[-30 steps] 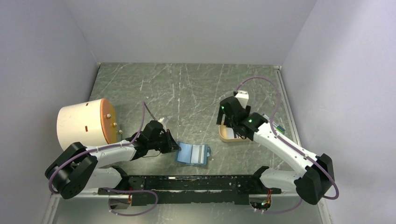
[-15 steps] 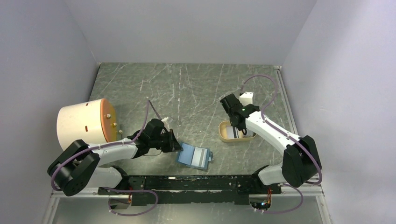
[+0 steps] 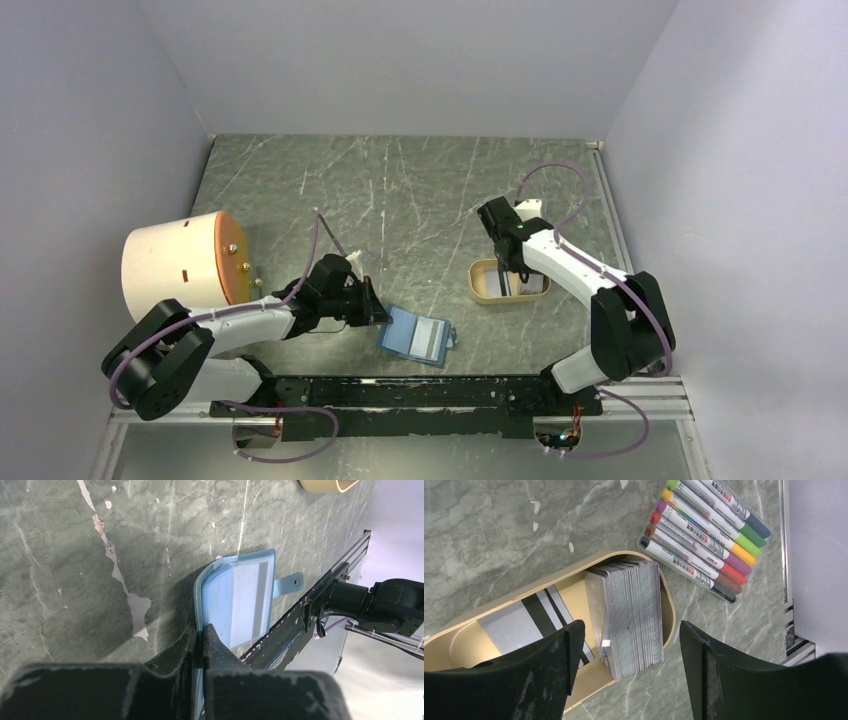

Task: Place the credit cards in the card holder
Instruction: Pick up the credit card from the storage box, then insert the credit card into the card holder.

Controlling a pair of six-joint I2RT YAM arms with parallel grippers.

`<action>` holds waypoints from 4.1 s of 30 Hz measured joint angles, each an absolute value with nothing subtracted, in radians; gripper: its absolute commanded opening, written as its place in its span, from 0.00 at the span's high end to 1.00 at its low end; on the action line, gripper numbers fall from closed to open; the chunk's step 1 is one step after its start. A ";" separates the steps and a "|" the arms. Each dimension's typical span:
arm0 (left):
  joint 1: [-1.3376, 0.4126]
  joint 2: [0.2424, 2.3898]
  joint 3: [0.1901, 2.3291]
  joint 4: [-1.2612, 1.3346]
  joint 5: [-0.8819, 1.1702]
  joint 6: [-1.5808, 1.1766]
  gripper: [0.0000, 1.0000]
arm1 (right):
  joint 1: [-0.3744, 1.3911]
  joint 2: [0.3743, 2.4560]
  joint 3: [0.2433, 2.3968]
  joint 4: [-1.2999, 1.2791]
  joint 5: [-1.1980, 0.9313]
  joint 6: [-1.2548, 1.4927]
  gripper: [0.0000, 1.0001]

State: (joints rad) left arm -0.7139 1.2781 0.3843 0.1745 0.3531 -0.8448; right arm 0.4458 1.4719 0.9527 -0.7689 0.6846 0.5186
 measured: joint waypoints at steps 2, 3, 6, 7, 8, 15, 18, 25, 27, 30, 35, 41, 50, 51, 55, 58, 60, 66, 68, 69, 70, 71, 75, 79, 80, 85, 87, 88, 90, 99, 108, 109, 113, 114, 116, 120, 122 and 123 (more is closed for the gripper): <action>-0.714 1.278 0.384 0.175 0.354 -0.845 0.91 | 0.442 1.485 0.953 -0.769 0.682 0.514 0.27; -0.714 1.278 0.384 0.175 0.354 -0.845 0.91 | 0.438 1.493 0.954 -0.769 0.680 0.513 0.26; -0.713 1.277 0.384 0.175 0.356 -0.845 0.91 | 0.427 1.537 0.959 -0.772 0.671 0.509 0.26; -0.712 1.277 0.384 0.175 0.356 -0.845 0.91 | 0.426 1.544 0.960 -0.772 0.669 0.509 0.26; -0.712 1.275 0.384 0.175 0.356 -0.845 0.91 | 0.425 1.555 0.961 -0.774 0.669 0.508 0.26; -0.703 1.245 0.384 0.175 0.356 -0.845 0.91 | 0.424 1.576 0.977 -0.800 0.690 0.508 0.34; -0.699 1.240 0.384 0.175 0.356 -0.845 0.91 | 0.424 1.573 0.989 -0.799 0.698 0.503 0.39; -0.695 1.240 0.384 0.175 0.361 -0.845 0.91 | 0.422 1.549 0.989 -0.793 0.696 0.482 0.32; -0.695 1.240 0.382 0.175 0.361 -0.846 0.91 | 0.421 1.549 0.989 -0.788 0.686 0.477 0.31; -0.694 1.240 0.379 0.175 0.361 -0.846 0.91 | 0.421 1.553 0.989 -0.787 0.672 0.474 0.30; -0.693 1.240 0.378 0.175 0.361 -0.846 0.91 | 0.420 1.587 0.991 -0.788 0.662 0.474 0.30; -0.692 1.240 0.378 0.175 0.362 -0.846 0.91 | 0.416 1.602 0.995 -0.802 0.665 0.474 0.38; -0.688 1.240 0.378 0.175 0.364 -0.846 0.91 | 0.413 1.602 1.004 -0.809 0.669 0.474 0.57; -0.688 1.240 0.378 0.175 0.364 -0.846 0.91 | 0.413 1.602 1.004 -0.809 0.669 0.473 0.59; -0.686 1.238 0.377 0.175 0.364 -0.846 0.91 | 0.413 1.599 1.004 -0.809 0.669 0.469 0.62; -0.684 1.233 0.376 0.175 0.364 -0.846 0.91 | 0.413 1.588 1.004 -0.807 0.669 0.466 0.65; -0.684 1.232 0.374 0.175 0.364 -0.847 0.91 | 0.413 1.578 1.004 -0.805 0.669 0.464 0.67; -0.684 1.232 0.371 0.176 0.364 -0.852 0.91 | 0.413 1.557 1.004 -0.802 0.669 0.450 0.77; -0.684 1.232 0.371 0.176 0.364 -0.853 0.91 | 0.413 1.551 1.004 -0.798 0.667 0.443 0.82; -0.684 1.232 0.371 0.176 0.364 -0.853 0.91 | 0.413 1.548 1.004 -0.796 0.665 0.440 0.83; -0.684 1.232 0.371 0.176 0.364 -0.853 0.91 | 0.413 1.546 1.004 -0.794 0.662 0.437 0.83; -0.684 1.232 0.371 0.176 0.364 -0.853 0.91 | 0.413 1.542 1.004 -0.791 0.657 0.435 0.84; -0.684 1.232 0.371 0.176 0.364 -0.853 0.91 | 0.413 1.518 1.004 -0.786 0.622 0.427 0.89; -0.683 1.232 0.371 0.176 0.364 -0.854 0.91 | 0.413 1.462 1.004 -0.776 0.553 0.416 0.99; -0.683 1.232 0.371 0.176 0.364 -0.854 0.91 | 0.413 1.447 1.004 -0.772 0.535 0.413 1.00; -0.683 1.232 0.369 0.182 0.364 -0.873 0.91 | 0.413 1.398 1.004 -0.768 0.456 0.402 1.00; -0.682 1.232 0.363 0.191 0.364 -0.886 0.91 | 0.413 1.383 1.004 -0.769 0.429 0.399 1.00; -0.681 1.232 0.361 0.192 0.363 -0.894 0.91 | 0.413 1.372 1.004 -0.770 0.412 0.398 1.00; -0.680 1.228 0.361 0.193 0.363 -0.908 0.91 | 0.413 1.344 1.004 -0.773 0.379 0.396 1.00; -0.675 1.229 0.334 0.299 0.350 -1.007 0.91 | 0.411 1.103 0.991 -0.720 0.144 0.425 1.00; -0.672 1.312 0.307 0.409 0.332 -1.085 0.80 | 0.440 0.924 0.593 -0.329 -0.240 0.647 1.00; -0.671 1.324 0.307 0.412 0.332 -1.086 0.79 | 0.453 0.922 0.554 -0.290 -0.260 0.673 1.00; -0.671 1.345 0.306 0.407 0.332 -1.084 0.75 | 0.519 0.926 0.457 -0.152 -0.307 0.759 1.00; -0.671 1.344 0.305 0.406 0.332 -1.083 0.75 | 0.544 0.928 0.442 -0.114 -0.304 0.780 1.00; -0.671 1.338 0.303 0.397 0.330 -1.078 0.75 | 0.599 0.937 0.415 -0.040 -0.300 0.816 1.00; -0.671 1.321 0.298 0.389 0.326 -1.066 0.72 | 0.693 0.982 0.363 0.097 -0.280 0.879 1.00; -0.671 1.322 0.298 0.389 0.326 -1.060 0.71 | 0.720 1.013 0.342 0.149 -0.269 0.901 1.00; -0.671 1.322 0.298 0.388 0.327 -1.058 0.71 | 0.733 1.028 0.331 0.178 -0.262 0.912 1.00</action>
State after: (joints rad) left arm -0.6708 1.3224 0.2977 0.3882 0.3267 -1.0580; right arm 0.7326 1.0283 0.3309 0.1780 -0.2619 0.9123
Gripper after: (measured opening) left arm 0.282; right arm 0.010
